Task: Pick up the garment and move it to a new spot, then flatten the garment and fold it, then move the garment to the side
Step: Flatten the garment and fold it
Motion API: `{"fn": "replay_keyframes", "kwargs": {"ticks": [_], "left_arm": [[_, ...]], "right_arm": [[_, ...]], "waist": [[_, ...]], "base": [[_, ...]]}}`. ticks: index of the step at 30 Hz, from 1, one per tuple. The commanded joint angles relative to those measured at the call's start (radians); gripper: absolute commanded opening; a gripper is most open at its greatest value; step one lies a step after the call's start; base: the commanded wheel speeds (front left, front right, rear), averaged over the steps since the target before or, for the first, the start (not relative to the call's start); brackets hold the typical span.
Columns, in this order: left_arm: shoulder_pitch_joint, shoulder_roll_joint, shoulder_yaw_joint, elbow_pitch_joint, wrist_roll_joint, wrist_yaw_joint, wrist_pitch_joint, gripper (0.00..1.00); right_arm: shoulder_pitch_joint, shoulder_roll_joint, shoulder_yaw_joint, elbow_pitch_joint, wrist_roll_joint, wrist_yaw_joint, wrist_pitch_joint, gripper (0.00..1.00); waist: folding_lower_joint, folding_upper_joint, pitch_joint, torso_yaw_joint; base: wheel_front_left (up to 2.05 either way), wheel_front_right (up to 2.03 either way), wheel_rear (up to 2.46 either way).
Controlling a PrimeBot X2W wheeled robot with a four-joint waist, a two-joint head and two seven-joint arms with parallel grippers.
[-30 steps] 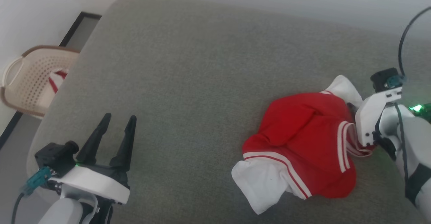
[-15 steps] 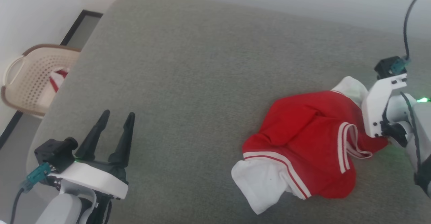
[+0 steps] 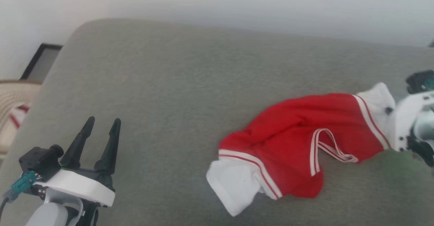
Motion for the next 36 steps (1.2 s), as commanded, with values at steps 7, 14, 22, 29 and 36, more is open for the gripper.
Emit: {"fn": "replay_keyframes", "kwargs": {"ticks": [7, 14, 22, 29, 36], "left_arm": [[0.024, 0.019, 0.004, -0.021, -0.005, 0.007, 0.017, 1.0], [0.031, 0.029, 0.004, -0.028, -0.016, 0.009, 0.029, 1.0], [0.012, 0.045, -0.016, -0.021, -0.014, -0.002, 0.059, 1.0], [-0.004, 0.079, -0.054, -0.045, -0.045, -0.013, 0.188, 1.0], [-0.003, 0.107, -0.088, -0.111, -0.103, 0.02, 0.38, 1.0]], "right_arm": [[0.152, -0.052, -0.1, -0.073, 0.027, -0.002, -0.02, 0.0], [0.301, -0.019, -0.208, -0.113, 0.011, -0.002, -0.019, 0.0], [0.314, 0.062, -0.258, -0.065, -0.053, -0.002, 0.0, 0.9], [0.289, 0.066, -0.285, -0.105, -0.099, -0.002, 0.013, 1.0], [0.316, 0.067, -0.344, -0.239, -0.172, -0.002, -0.112, 1.0]], "waist": [[0.0, 0.0, -0.042, -0.084], [0.0, 0.0, -0.045, -0.115], [0.0, 0.0, -0.053, -0.136], [0.0, 0.0, -0.084, -0.165], [0.0, 0.0, -0.105, -0.207]], "base": [[0.0, 0.0, 0.0], [0.0, 0.0, 0.0], [0.0, 0.0, 0.0], [0.0, 0.0, 0.0], [0.0, 0.0, 0.0]]}}
